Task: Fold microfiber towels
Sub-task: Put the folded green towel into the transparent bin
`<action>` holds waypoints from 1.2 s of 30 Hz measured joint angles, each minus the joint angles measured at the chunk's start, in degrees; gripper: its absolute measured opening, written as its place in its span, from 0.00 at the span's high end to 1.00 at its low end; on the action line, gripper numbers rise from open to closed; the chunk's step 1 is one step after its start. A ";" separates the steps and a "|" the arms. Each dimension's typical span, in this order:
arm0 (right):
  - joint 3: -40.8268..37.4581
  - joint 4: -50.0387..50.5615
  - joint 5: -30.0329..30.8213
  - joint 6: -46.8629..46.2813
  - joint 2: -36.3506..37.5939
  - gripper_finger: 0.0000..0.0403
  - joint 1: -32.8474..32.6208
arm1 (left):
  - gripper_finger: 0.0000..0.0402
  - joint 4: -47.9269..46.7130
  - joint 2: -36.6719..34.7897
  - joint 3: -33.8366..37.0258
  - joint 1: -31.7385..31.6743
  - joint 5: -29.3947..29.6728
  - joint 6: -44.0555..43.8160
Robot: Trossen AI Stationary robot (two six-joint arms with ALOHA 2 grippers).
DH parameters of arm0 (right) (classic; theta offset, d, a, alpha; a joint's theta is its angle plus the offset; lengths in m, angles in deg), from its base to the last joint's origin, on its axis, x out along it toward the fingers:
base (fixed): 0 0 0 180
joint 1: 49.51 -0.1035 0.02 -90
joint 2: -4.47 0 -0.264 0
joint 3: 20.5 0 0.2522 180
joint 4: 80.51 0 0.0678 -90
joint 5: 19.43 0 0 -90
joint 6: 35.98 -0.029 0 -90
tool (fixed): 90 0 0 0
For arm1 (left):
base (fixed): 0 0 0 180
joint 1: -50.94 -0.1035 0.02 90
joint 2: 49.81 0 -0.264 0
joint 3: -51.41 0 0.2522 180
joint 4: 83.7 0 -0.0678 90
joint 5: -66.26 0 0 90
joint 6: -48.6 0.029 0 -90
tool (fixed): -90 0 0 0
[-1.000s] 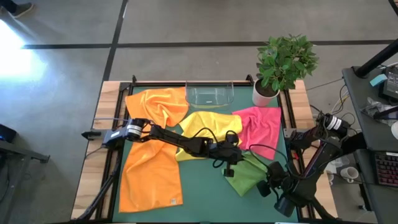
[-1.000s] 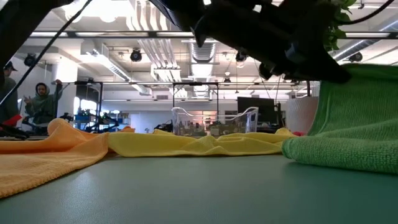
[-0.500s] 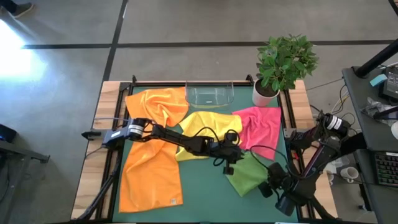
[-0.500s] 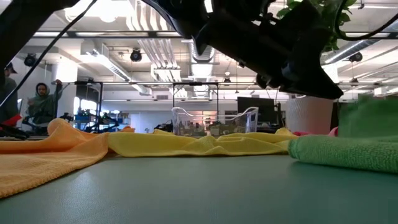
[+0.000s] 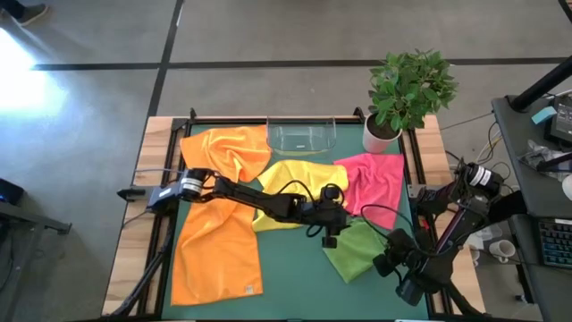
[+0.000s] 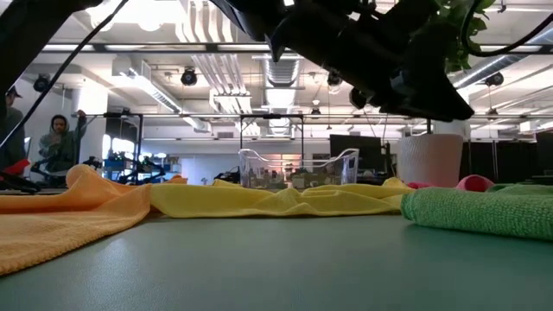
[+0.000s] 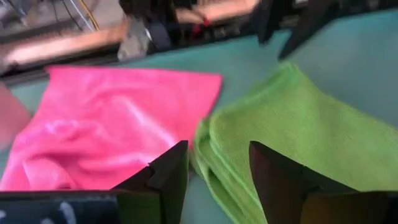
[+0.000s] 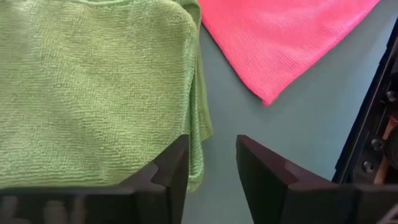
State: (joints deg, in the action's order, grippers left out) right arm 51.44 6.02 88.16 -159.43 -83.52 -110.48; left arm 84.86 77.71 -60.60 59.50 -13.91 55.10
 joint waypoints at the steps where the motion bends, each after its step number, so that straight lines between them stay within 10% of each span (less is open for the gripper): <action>1: 0.00 0.04 0.06 0.26 0.60 0.69 0.00 | 0.61 -1.57 -0.22 -0.17 0.02 -0.44 -0.07; 9: 0.01 0.12 7.01 3.62 8.48 0.69 -0.33 | 0.61 -15.27 -5.63 0.12 0.48 -8.06 -6.34; 24: -4.93 -7.65 9.46 0.93 16.53 0.84 -0.15 | 0.62 -11.31 -4.76 2.79 4.31 -14.82 -19.74; 36: -4.94 -10.78 9.44 -0.01 14.51 0.93 0.24 | 0.94 -2.52 -1.48 6.78 4.30 -13.58 -25.46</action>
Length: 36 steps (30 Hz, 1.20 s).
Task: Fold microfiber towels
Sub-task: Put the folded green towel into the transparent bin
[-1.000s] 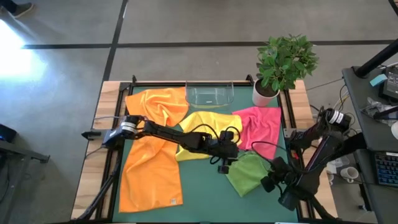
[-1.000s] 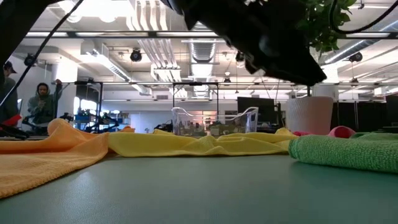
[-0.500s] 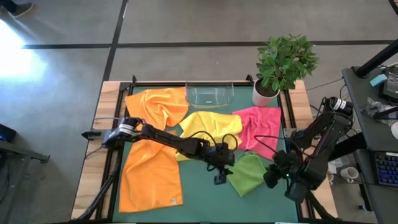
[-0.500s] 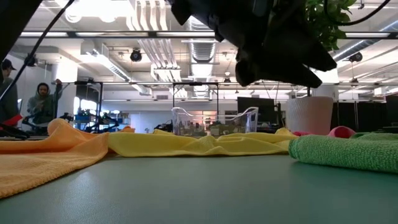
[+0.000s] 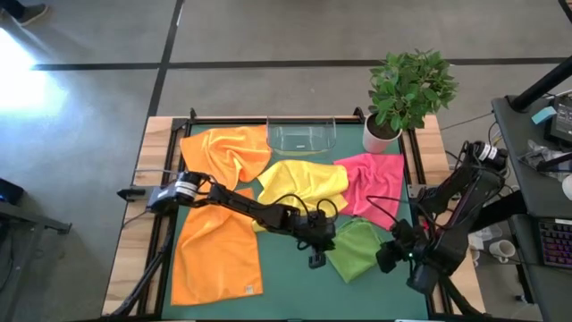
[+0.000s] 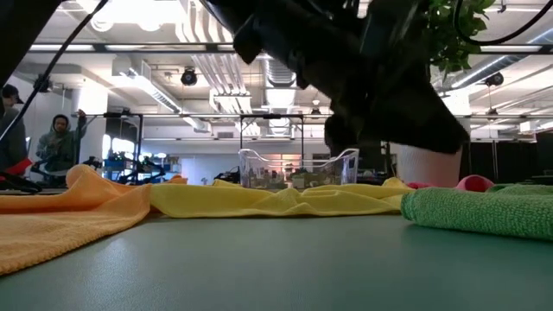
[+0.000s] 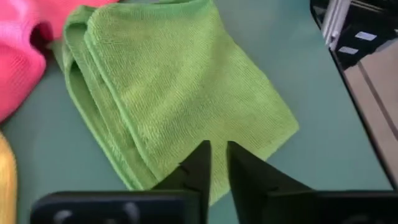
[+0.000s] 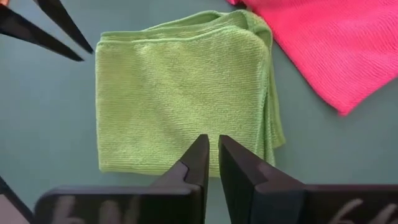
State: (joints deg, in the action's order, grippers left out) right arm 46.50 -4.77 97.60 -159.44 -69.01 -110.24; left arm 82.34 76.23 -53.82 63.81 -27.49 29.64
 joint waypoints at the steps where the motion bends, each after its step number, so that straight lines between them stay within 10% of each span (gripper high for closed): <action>1: 0.00 -0.09 -0.01 0.00 -0.24 0.93 0.00 | 0.97 0.12 0.38 -0.07 0.00 0.00 -0.15; 22: 0.00 -1.43 -0.07 0.44 -3.27 0.94 0.00 | 1.00 -2.19 0.14 7.94 0.28 -0.48 -3.12; 36: 0.00 -2.80 -0.09 0.01 -3.19 0.94 0.00 | 1.00 -29.35 -5.92 7.95 0.33 -0.18 13.59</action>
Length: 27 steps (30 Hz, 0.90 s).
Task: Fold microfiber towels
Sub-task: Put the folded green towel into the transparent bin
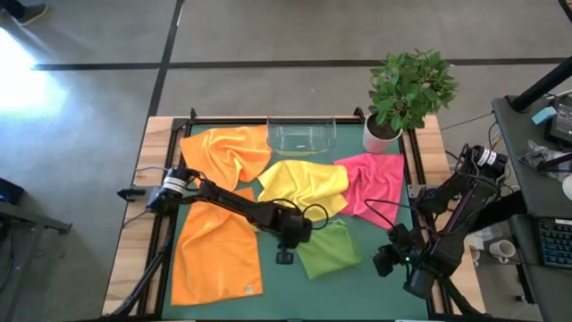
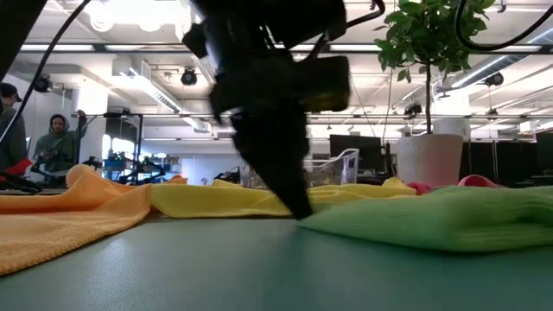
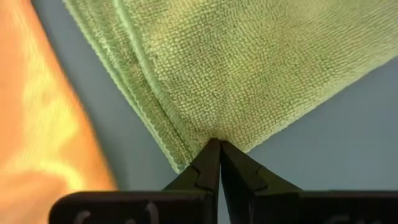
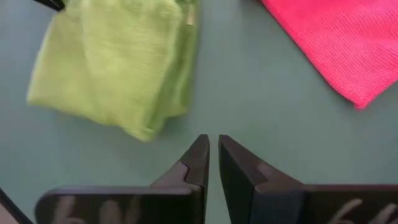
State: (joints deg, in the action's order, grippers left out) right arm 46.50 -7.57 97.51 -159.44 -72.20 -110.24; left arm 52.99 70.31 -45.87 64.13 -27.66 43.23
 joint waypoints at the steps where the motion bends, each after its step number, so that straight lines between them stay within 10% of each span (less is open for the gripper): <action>1: 0.00 -0.10 0.00 -0.09 0.00 0.94 0.00 | 1.00 -2.02 -0.37 0.04 0.00 0.59 1.86; 27: 0.00 -12.72 0.78 12.58 -0.02 0.86 4.17 | 0.88 -14.97 -16.38 0.31 3.16 8.94 5.73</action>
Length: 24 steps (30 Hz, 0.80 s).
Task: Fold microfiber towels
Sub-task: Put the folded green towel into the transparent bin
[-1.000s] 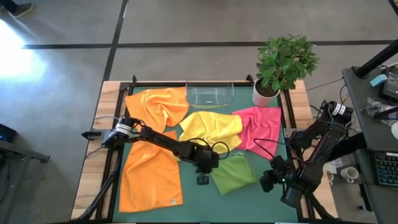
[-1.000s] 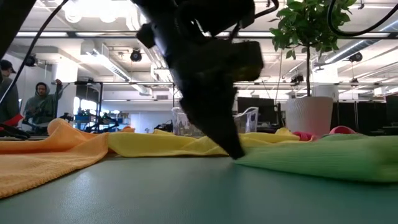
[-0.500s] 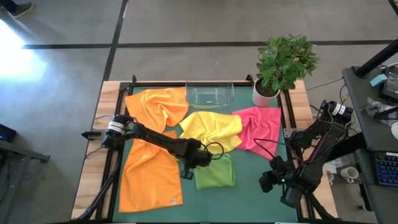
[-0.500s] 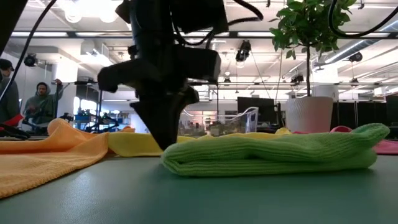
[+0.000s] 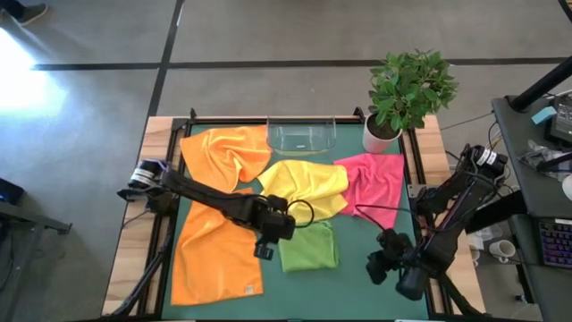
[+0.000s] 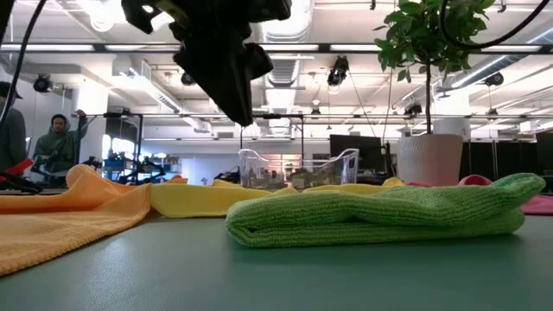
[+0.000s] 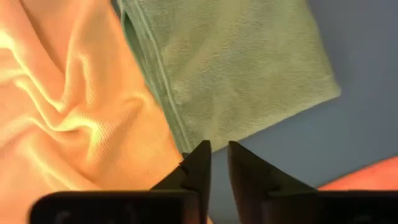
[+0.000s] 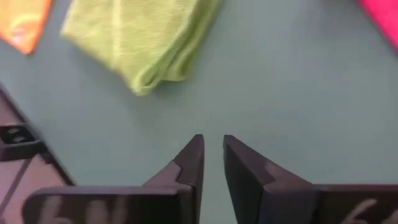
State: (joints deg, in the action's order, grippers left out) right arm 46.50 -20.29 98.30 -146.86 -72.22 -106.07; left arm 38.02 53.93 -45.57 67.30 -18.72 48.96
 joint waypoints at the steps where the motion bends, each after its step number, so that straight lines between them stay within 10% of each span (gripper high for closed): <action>1: 0.00 -1.19 0.47 1.46 0.00 0.84 0.36 | 0.85 0.33 -0.39 0.00 0.35 -0.02 -0.26; 10: 0.00 -5.24 0.95 21.65 0.00 0.64 2.82 | 0.58 0.57 -0.70 -0.09 3.61 -4.34 -9.40; 24: 0.00 -10.32 0.90 66.72 -0.88 0.57 5.83 | 0.55 13.39 1.30 1.91 12.91 0.38 -10.45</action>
State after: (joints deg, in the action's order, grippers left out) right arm 46.50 -30.61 99.20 -80.14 -73.10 -100.24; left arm 51.41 55.23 -43.65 80.21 -18.34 38.51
